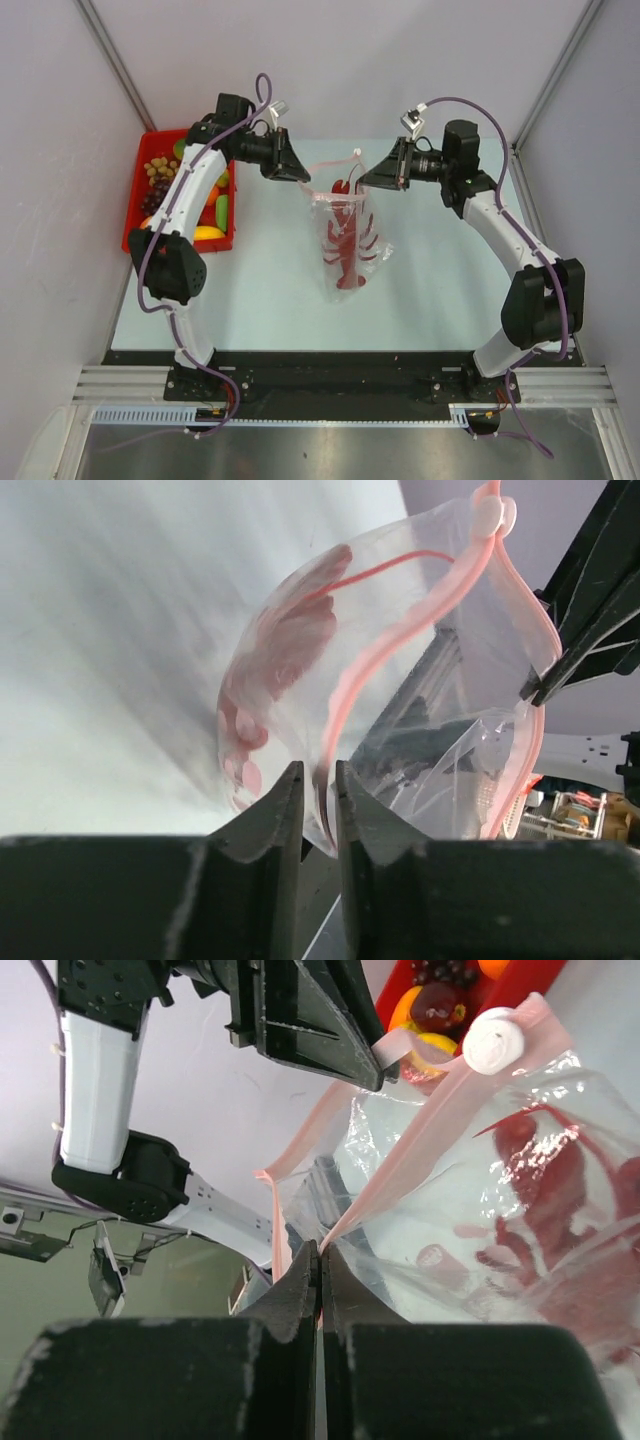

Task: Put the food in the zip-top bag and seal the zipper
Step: Adjust the zipper food storage bag at the center of the board, then pick up the fake fruit from the bin.

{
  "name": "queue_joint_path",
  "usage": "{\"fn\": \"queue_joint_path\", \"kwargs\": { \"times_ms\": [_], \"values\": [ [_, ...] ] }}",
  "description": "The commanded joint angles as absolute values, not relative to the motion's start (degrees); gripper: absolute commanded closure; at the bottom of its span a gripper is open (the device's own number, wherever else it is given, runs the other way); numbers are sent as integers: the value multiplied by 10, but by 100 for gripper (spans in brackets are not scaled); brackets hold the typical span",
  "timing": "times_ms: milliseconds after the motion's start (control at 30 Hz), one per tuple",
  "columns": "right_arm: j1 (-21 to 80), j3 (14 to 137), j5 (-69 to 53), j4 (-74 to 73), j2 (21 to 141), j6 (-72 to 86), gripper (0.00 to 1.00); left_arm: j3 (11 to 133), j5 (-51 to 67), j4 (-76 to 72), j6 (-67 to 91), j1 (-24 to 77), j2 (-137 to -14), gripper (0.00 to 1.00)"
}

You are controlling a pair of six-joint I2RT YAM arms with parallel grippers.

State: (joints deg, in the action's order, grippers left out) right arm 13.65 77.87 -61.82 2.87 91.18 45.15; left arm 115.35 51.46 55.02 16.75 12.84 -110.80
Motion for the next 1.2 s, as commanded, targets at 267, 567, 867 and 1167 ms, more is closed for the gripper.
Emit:
{"fn": "queue_joint_path", "kwargs": {
  "times_ms": [267, 567, 867, 1167],
  "values": [
    [156, 795, -584, 4, 896, 420, 100, 1087, 392, 446, 126, 45, -999, 0],
    [179, 795, -566, 4, 895, 411, 100, 1050, 233, 520, -83, -154, -1012, 0],
    [192, 795, -561, 5, 908, 411, 100, 994, 74, 491, -226, -175, -1063, 6],
    [192, 795, -561, 4, 916, 402, 100, 962, 50, 427, -256, -173, -1133, 0]
  ]
}}
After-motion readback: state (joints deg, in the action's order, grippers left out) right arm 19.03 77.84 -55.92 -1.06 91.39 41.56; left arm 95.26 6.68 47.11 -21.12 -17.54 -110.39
